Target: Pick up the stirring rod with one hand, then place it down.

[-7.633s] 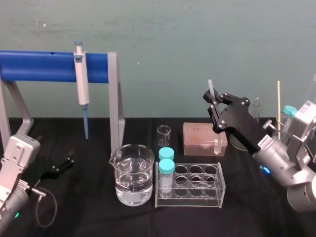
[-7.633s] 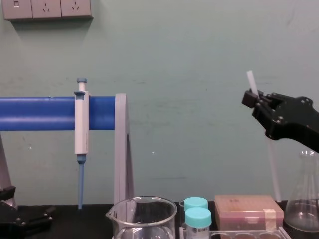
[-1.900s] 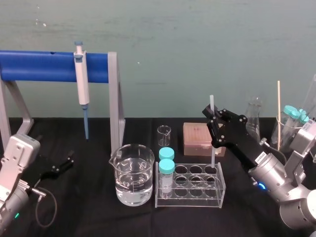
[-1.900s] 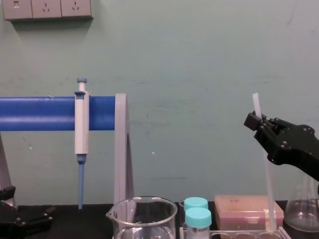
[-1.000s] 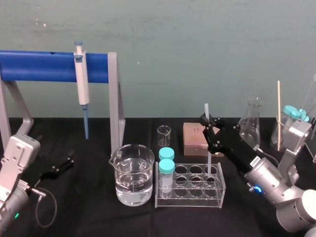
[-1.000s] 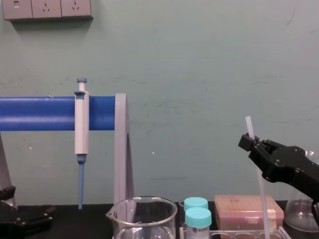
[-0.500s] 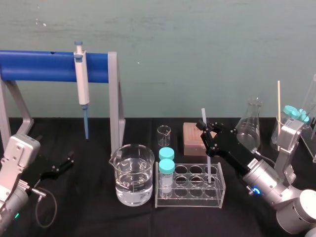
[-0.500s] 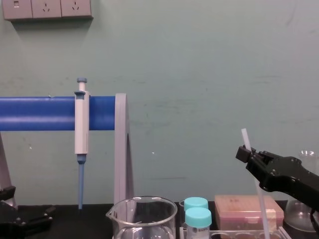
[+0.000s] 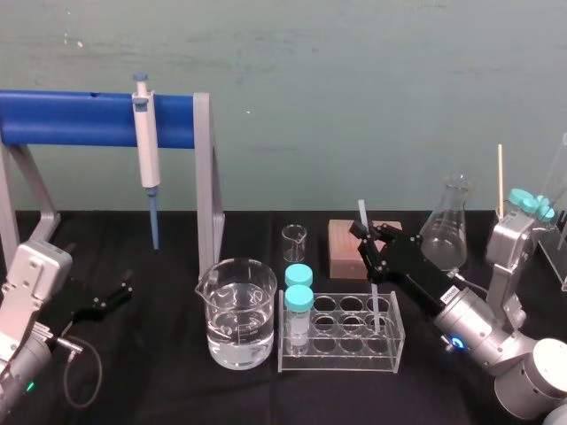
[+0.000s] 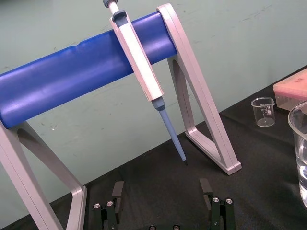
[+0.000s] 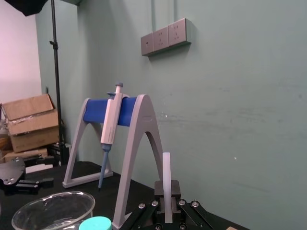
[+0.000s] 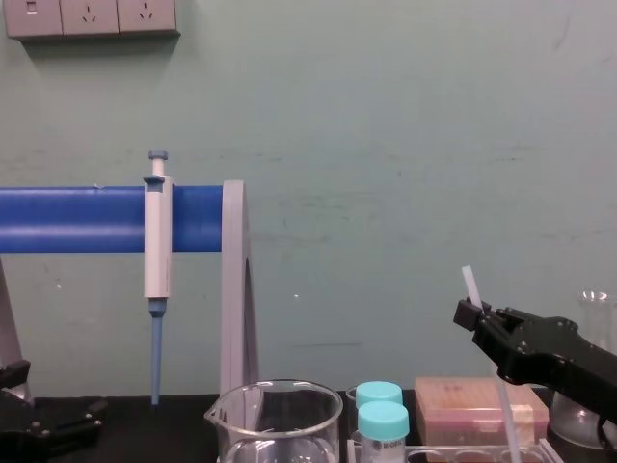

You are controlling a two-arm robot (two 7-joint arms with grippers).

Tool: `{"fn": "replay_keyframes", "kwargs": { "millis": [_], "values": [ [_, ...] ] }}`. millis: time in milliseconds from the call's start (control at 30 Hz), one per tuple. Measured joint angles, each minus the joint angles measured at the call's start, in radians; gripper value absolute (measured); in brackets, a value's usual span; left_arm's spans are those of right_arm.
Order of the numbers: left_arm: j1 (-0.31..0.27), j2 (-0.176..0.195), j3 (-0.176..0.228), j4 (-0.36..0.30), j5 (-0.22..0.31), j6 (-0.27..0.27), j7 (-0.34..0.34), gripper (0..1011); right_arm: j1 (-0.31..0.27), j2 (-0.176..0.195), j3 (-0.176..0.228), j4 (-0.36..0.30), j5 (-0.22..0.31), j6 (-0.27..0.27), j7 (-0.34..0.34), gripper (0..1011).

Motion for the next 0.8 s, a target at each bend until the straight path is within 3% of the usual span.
{"fn": "replay_keyframes", "kwargs": {
  "millis": [800],
  "values": [
    [0.000, 0.000, 0.000, 0.000, 0.000, 0.000, 0.000, 1000, 0.005, -0.003, -0.001, 0.011, -0.008, 0.004, -0.006, 74]
  ]
}}
